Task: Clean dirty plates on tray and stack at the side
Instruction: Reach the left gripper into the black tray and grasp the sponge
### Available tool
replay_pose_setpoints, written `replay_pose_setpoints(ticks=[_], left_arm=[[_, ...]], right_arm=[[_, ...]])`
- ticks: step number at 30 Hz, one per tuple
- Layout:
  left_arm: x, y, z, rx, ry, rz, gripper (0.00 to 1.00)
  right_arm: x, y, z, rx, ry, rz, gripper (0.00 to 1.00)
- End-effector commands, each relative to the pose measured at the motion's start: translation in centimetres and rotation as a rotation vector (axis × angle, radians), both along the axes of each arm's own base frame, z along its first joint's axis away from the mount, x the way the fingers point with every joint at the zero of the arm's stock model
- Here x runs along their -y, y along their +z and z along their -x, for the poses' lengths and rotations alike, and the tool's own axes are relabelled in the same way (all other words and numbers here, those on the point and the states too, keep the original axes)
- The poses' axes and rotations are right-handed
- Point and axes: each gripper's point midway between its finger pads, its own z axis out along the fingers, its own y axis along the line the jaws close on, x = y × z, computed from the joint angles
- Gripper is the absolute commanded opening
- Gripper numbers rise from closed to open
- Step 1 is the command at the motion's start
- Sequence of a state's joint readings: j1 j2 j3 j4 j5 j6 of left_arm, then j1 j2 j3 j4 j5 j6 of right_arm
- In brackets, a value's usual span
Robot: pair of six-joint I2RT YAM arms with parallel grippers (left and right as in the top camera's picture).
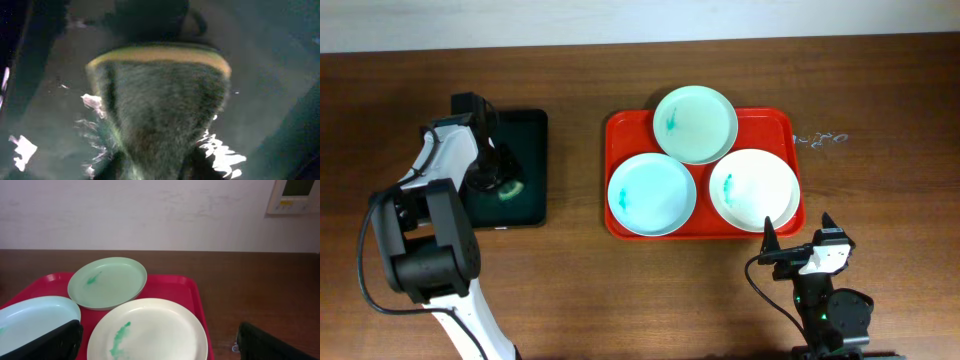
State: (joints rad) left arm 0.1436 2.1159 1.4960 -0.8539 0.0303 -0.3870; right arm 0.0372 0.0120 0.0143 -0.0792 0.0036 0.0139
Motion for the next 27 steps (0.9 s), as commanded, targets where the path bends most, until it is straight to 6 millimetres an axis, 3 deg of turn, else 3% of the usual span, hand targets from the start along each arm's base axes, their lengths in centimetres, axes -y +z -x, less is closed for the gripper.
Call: replay_pose_setpoints(ticks=[1,3,7,8,10,12,14,15,16,20,22,23,24,27], left_arm=[[1.3,-1.3,0.9,-0.038,-0.002,0.066,0.0],[1.3,-1.3,0.9,-0.04,-0.002,0.066,0.99],[1.5,-1.3,2.5,-0.102,0.0,0.076,0.99],[1.7,-1.3,3.1,-0.13,0.0,0.083,0.89],[1.7,-1.3,3.7,-0.153,0.001,0.085,0.55],[1.6,-1.3,3.4,-0.141,0.001,0.08,0.0],[1.4,-1.3,2.8,-0.115,0.0,0.069,0.01],[1.2,-1.4,2.3,-0.096,0.0,0.056,0.79],[0.5,-1.4,2.0,-0.087,0.002,0.017,0.99],[-2.8,-1.2,0.6,-0.035,0.017,-0.167,0.98],[-2.9,-1.1,0.5,-0.033,0.015,-0.174,0.8],[-2.9,-1.1,0.5,-0.033,0.015,-0.174,0.65],[-2.9,-1.1,0.4,-0.028,0.015,-0.175,0.41],[-2.9,-0.9,0.3,-0.028,0.015,-0.174,0.0]], right_arm=[[0.3,-0.4,0.0,-0.006,-0.013,0.008,0.99],[0.3,-0.4,0.0,-0.006,-0.013,0.008,0.99],[0.3,-0.4,0.0,-0.006,-0.013,0.008,0.98],[0.3,-0.4,0.0,-0.006,-0.013,0.008,0.99],[0.3,-0.4,0.0,-0.006,-0.013,0.008,0.99],[0.3,-0.4,0.0,-0.006,-0.013,0.008,0.99],[0.3,-0.4,0.0,-0.006,-0.013,0.008,0.99],[0.3,-0.4,0.0,-0.006,-0.013,0.008,0.99],[0.3,-0.4,0.0,-0.006,-0.013,0.008,0.99],[0.3,-0.4,0.0,-0.006,-0.013,0.008,0.99],[0.3,-0.4,0.0,-0.006,-0.013,0.008,0.99],[0.3,-0.4,0.0,-0.006,-0.013,0.008,0.99],[0.3,-0.4,0.0,-0.006,-0.013,0.008,0.98],[0.3,-0.4,0.0,-0.006,-0.013,0.008,0.99]])
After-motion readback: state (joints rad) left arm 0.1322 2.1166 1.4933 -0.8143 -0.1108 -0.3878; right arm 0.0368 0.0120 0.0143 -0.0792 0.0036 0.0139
